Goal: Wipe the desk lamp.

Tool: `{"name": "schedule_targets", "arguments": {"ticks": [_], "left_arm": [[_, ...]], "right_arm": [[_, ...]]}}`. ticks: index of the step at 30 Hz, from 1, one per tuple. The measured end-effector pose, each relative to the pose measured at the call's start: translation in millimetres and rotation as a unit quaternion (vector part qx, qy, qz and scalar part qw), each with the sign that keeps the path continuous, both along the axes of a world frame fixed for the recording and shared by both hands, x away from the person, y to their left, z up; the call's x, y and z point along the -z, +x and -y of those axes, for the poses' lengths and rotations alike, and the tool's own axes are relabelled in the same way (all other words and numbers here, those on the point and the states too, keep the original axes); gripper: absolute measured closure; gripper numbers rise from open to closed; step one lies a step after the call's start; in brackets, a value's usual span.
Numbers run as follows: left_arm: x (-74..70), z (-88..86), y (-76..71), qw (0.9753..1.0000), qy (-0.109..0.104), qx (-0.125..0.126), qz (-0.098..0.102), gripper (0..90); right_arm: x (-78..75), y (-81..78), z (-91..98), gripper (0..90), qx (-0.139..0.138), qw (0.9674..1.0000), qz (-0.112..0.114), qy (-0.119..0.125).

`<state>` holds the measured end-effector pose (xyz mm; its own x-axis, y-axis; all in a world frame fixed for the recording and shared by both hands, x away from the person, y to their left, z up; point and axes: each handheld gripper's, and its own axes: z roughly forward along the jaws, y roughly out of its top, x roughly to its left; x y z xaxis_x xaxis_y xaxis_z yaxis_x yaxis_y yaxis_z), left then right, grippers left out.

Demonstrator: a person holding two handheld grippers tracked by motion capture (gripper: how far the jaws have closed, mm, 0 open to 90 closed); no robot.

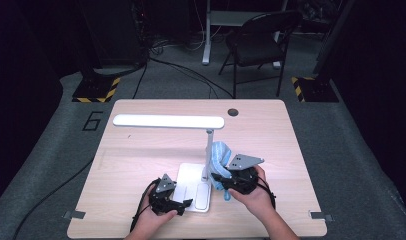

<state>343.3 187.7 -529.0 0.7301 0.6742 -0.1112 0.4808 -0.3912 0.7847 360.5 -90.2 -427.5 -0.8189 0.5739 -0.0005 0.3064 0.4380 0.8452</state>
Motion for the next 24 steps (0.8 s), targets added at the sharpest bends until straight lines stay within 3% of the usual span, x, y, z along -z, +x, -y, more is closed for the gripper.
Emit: {"name": "schedule_targets", "arguments": {"ticks": [24], "left_arm": [[0.0, -0.1, 0.3, 1.0000, 0.000, 0.000, 0.000, 7.2]], "right_arm": [[-31.7, -0.9, 4.0, 66.4, -0.002, 0.9998, 0.021, 0.003]]}}
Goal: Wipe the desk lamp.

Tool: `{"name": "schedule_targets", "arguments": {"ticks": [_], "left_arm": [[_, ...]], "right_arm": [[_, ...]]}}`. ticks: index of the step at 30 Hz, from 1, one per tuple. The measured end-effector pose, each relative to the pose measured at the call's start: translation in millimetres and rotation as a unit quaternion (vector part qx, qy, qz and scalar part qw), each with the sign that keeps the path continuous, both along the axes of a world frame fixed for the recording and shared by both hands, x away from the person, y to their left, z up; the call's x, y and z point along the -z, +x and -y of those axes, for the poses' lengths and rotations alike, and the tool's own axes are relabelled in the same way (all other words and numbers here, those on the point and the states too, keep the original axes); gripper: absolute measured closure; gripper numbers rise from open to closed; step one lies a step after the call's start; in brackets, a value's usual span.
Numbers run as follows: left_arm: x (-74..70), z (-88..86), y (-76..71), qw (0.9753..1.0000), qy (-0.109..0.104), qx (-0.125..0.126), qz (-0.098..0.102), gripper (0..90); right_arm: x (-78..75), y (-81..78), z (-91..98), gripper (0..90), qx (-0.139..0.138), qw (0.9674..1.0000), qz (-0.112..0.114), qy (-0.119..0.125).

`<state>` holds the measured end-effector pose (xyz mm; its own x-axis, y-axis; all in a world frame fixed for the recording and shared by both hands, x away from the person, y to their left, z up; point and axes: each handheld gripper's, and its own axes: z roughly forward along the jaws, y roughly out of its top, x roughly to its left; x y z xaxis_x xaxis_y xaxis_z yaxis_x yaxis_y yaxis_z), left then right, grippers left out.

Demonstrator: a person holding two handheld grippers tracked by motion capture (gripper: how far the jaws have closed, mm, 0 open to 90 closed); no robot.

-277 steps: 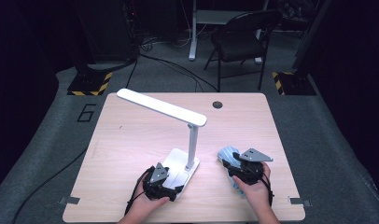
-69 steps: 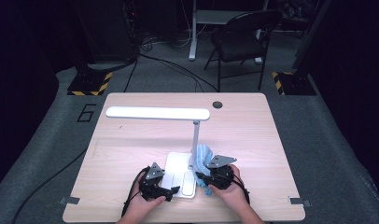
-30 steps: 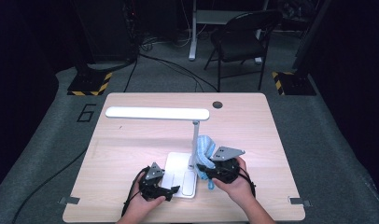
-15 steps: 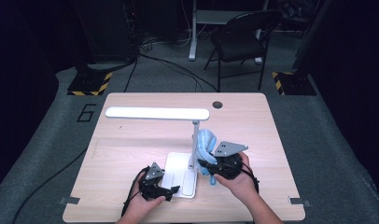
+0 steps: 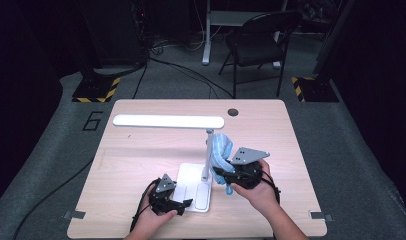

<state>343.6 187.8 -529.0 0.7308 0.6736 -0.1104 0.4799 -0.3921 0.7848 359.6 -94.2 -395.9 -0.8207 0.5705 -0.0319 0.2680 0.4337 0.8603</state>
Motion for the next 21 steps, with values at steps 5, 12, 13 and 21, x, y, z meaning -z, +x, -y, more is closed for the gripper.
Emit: {"name": "schedule_targets", "arguments": {"ticks": [5, 12, 13, 21], "left_arm": [[0.1, 0.1, 0.0, 1.0000, 0.000, 0.000, 0.001, 7.2], [0.1, 0.0, 0.0, 1.0000, 0.000, 0.000, 0.001, 7.2], [0.1, 0.0, 0.0, 1.0000, 0.000, 0.000, 0.001, 7.2], [0.0, 0.0, 0.1, 1.0000, 0.001, 0.000, 0.001, 7.2]], "right_arm": [[-6.1, 0.8, 0.3, 66.4, 0.000, 1.0000, 0.006, 0.000], [-15.2, 0.5, 1.2, 66.4, -0.004, 1.0000, 0.008, 0.002], [-15.2, 0.5, 1.2, 66.4, -0.004, 1.0000, 0.008, 0.002], [-27.4, 1.2, 3.7, 66.4, -0.014, 0.9998, 0.014, 0.007]]}}
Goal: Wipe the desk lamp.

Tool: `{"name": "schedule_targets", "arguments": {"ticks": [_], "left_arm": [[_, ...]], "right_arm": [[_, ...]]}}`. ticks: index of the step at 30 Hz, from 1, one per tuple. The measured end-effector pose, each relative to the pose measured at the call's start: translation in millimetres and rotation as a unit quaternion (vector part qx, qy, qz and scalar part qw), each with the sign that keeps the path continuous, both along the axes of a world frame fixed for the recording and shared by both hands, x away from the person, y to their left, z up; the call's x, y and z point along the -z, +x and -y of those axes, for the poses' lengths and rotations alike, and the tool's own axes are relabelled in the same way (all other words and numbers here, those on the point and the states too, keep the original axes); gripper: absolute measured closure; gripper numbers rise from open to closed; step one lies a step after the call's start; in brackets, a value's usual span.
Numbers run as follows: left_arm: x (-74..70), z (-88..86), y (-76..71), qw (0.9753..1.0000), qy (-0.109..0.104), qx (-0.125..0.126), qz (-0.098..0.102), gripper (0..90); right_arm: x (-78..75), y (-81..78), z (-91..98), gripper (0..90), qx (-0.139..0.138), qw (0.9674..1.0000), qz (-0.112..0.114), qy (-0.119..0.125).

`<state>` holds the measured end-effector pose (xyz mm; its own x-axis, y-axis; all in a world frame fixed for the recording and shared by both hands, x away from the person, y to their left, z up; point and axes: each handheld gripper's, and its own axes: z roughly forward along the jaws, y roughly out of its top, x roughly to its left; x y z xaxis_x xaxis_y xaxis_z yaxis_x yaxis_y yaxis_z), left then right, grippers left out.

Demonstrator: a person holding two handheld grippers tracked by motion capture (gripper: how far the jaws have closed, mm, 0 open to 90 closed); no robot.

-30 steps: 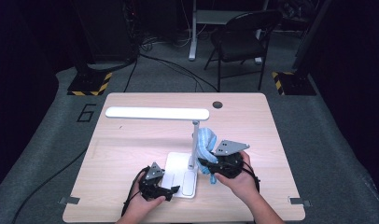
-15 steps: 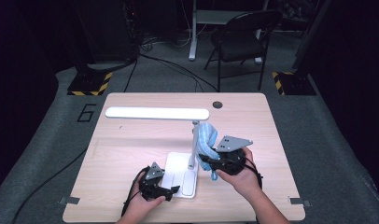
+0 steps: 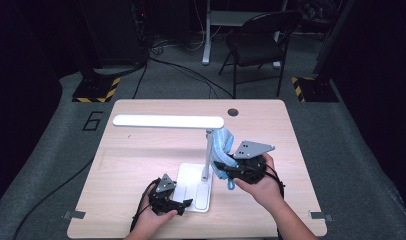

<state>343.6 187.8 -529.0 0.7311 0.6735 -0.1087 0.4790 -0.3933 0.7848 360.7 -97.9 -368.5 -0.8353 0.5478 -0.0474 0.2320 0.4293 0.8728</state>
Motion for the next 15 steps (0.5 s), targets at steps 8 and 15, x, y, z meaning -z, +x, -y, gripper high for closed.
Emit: {"name": "schedule_targets", "arguments": {"ticks": [8, 15], "left_arm": [[0.0, 0.0, 0.0, 1.0000, 0.000, 0.000, 0.000, 7.2], [0.0, 0.0, 0.0, 1.0000, 0.000, 0.000, 0.000, 7.2]], "right_arm": [[-9.0, -0.6, 0.8, 66.4, -0.002, 1.0000, 0.001, 0.000], [-22.1, -1.4, 1.3, 66.2, -0.002, 0.9999, 0.011, 0.000]]}}
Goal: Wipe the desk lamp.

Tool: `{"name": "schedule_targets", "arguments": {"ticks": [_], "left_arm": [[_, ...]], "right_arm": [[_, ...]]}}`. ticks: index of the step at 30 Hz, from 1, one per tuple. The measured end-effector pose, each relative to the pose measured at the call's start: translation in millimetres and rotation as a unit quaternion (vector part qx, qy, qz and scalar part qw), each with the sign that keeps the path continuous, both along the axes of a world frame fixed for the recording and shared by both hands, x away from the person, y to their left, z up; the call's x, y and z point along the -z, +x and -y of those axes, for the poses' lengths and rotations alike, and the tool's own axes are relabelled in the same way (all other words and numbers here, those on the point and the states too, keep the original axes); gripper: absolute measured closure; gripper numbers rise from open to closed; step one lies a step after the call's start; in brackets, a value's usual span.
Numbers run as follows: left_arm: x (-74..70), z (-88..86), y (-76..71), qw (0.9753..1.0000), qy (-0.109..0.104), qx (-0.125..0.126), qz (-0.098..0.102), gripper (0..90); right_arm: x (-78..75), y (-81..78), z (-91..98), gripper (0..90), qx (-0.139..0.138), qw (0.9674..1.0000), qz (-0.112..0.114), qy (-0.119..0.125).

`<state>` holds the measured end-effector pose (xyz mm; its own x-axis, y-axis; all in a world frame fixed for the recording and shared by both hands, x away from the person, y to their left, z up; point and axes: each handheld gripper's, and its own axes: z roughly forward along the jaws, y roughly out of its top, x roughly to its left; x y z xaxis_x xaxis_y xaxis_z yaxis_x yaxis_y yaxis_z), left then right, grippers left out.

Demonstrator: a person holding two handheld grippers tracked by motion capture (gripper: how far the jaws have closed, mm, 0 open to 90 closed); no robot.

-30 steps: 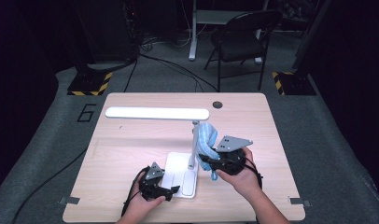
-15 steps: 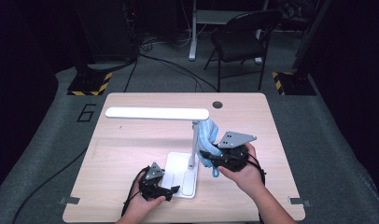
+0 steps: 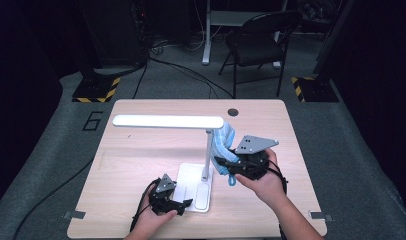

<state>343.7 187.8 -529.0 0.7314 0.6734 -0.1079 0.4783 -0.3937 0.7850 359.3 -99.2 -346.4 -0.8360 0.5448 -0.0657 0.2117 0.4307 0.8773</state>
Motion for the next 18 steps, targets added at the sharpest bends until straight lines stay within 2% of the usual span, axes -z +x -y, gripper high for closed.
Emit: {"name": "schedule_targets", "arguments": {"ticks": [15, 18], "left_arm": [[-0.1, -0.1, 0.0, 1.0000, 0.000, 0.000, -0.001, 7.2], [0.0, 0.0, 0.0, 1.0000, -0.001, 0.000, -0.001, 7.2]], "right_arm": [[-25.3, -1.7, -1.0, 65.9, 0.005, 1.0000, 0.008, -0.002], [-29.1, -1.8, -0.5, 65.8, 0.007, 0.9999, 0.006, 0.005]]}}
